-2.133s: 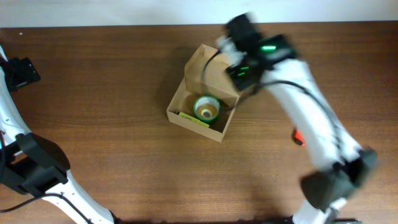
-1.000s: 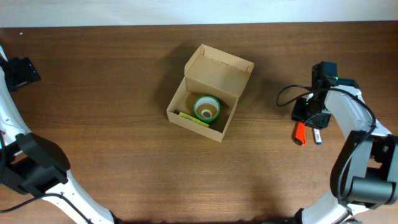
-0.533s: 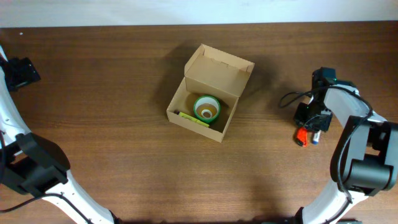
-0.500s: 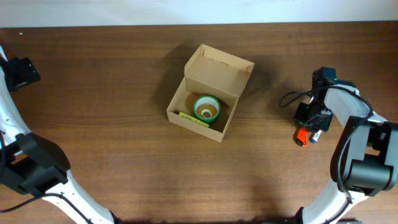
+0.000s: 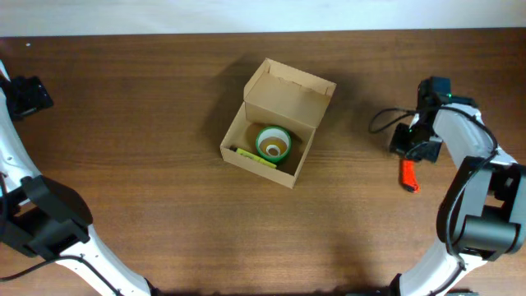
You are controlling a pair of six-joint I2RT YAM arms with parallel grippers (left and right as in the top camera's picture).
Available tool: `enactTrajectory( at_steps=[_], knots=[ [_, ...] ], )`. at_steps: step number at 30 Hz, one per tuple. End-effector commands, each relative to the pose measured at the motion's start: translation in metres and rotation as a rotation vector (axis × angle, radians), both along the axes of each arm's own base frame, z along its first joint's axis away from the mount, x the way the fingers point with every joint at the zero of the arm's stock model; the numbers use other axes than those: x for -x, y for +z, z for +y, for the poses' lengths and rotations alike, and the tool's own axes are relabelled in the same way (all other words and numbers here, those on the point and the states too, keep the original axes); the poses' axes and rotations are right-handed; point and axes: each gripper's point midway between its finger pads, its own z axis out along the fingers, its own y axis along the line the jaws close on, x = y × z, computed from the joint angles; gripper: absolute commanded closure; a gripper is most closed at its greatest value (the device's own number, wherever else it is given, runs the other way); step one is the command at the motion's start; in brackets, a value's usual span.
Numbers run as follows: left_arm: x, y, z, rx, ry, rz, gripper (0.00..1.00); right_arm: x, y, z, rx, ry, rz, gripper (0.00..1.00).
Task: Pack container
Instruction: 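Grasp the red box cutter with the right gripper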
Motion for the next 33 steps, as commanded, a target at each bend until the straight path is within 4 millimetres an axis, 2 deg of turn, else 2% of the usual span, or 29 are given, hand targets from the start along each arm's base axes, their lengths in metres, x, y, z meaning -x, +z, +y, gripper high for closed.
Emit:
enactTrajectory(
  at_steps=[1, 3, 7, 8, 10, 11, 13, 17, 20, 24, 29, 33],
  knots=[
    [0.002, 0.006, -0.001, -0.006, -0.010, -0.008, 0.00, -0.024, 0.023, -0.002, -0.002, 0.057, -0.063, 0.96],
    [0.002, 0.006, -0.001, -0.006, -0.010, -0.008, 0.00, -0.033, 0.036, -0.004, 0.008, 0.088, -0.090, 0.96],
    [0.002, 0.006, -0.001, -0.006, -0.010, -0.008, 0.00, -0.031, 0.036, -0.016, 0.070, 0.090, -0.072, 0.96],
    [0.002, 0.006, -0.001, -0.006, -0.010, -0.008, 0.00, -0.028, 0.035, -0.015, 0.069, 0.121, -0.061, 0.91],
    [0.002, 0.006, -0.001, -0.006, -0.010, -0.008, 0.00, -0.025, 0.035, -0.017, 0.085, 0.204, -0.040, 0.73],
    [0.002, 0.006, -0.001, -0.006, -0.010, -0.008, 0.00, -0.019, 0.037, -0.033, 0.177, 0.265, 0.008, 0.70],
    [0.002, 0.006, -0.001, -0.006, -0.010, -0.008, 0.00, -0.016, 0.040, -0.050, 0.244, 0.290, 0.032, 0.69],
    [0.002, 0.006, -0.001, -0.006, -0.010, -0.008, 0.00, -0.006, 0.031, -0.058, 0.229, 0.311, 0.067, 0.64],
    [0.002, 0.006, -0.001, -0.006, -0.010, -0.008, 0.00, 0.003, 0.016, -0.044, 0.153, 0.317, 0.075, 0.61],
    [0.002, 0.006, -0.001, -0.006, -0.010, -0.008, 0.00, 0.008, -0.003, -0.016, -0.001, 0.314, 0.042, 0.57],
    [0.002, 0.006, -0.001, -0.006, -0.010, -0.008, 0.00, 0.009, -0.020, -0.003, -0.083, 0.266, 0.045, 0.56],
    [0.002, 0.006, -0.001, -0.006, -0.010, -0.008, 0.00, 0.011, -0.035, -0.003, -0.095, 0.263, 0.075, 0.56]
  ],
)
